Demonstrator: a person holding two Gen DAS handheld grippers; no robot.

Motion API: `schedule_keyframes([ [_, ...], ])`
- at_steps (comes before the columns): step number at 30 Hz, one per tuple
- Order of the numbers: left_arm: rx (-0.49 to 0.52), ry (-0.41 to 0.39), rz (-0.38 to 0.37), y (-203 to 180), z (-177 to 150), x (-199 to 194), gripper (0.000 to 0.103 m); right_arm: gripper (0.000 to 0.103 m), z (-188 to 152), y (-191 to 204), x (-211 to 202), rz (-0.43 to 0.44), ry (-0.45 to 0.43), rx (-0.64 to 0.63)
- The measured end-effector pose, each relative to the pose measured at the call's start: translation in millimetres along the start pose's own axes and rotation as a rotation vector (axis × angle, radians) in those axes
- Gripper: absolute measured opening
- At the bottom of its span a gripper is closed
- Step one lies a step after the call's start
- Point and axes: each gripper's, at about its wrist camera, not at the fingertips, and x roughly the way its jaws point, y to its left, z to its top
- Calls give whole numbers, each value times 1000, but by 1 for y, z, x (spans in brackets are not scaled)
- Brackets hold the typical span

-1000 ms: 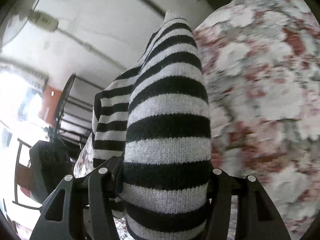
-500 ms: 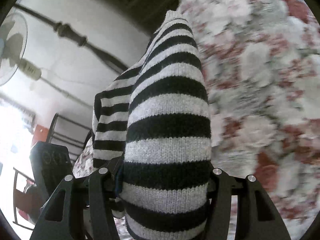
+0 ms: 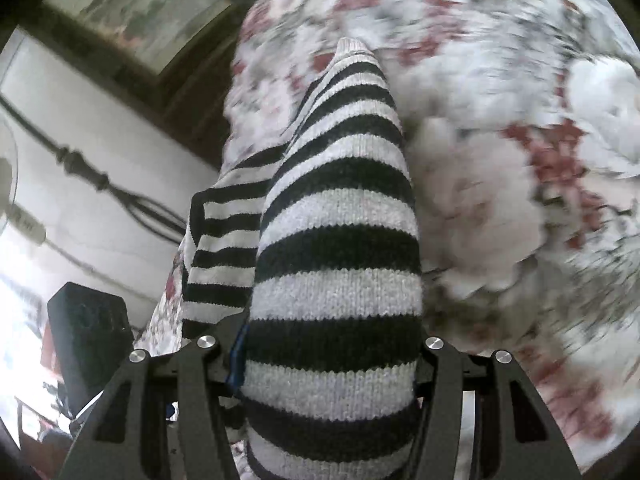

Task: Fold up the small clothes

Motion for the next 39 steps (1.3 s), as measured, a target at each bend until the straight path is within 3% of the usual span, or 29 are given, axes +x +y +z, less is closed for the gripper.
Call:
schedule_keyframes([
  [2,10,31,29,0,1,20,84,57,3,-15,11,-20,12,28],
  [5,-43,142,104,19,-5,60,86,56,3,-48,34,-63,66,104],
  [10,-79,147,99,31,-10,71,94,58,2,-54,47,-68,88,115],
  [16,-71,114,139,34,-12,42,94,62,11,-36,40,-72,68,115],
  [20,-61,90,186,34,-16,8,95,70,12,-27,-2,-116,-14,119],
  [23,-59,92,206,31,-24,-8,98,78,9,-6,-32,-152,-74,49],
  [25,-39,125,238,30,-29,-9,98,85,2,11,-44,-267,-81,-44],
  [27,0,237,323,25,-42,10,99,91,-8,16,-45,-381,-62,-120],
  [28,3,282,340,28,-50,19,99,92,-13,15,-34,-455,-10,-170],
  [30,-38,267,337,35,-59,18,99,95,-25,2,-12,-531,100,-199],
  [32,-43,257,351,35,-62,12,99,96,-25,-8,-11,-509,90,-174],
  [35,48,221,420,19,-65,-4,99,96,-22,-4,-25,-493,51,-123],
  [39,165,178,475,-1,-79,-30,98,96,-31,23,-51,-495,-47,-183],
])
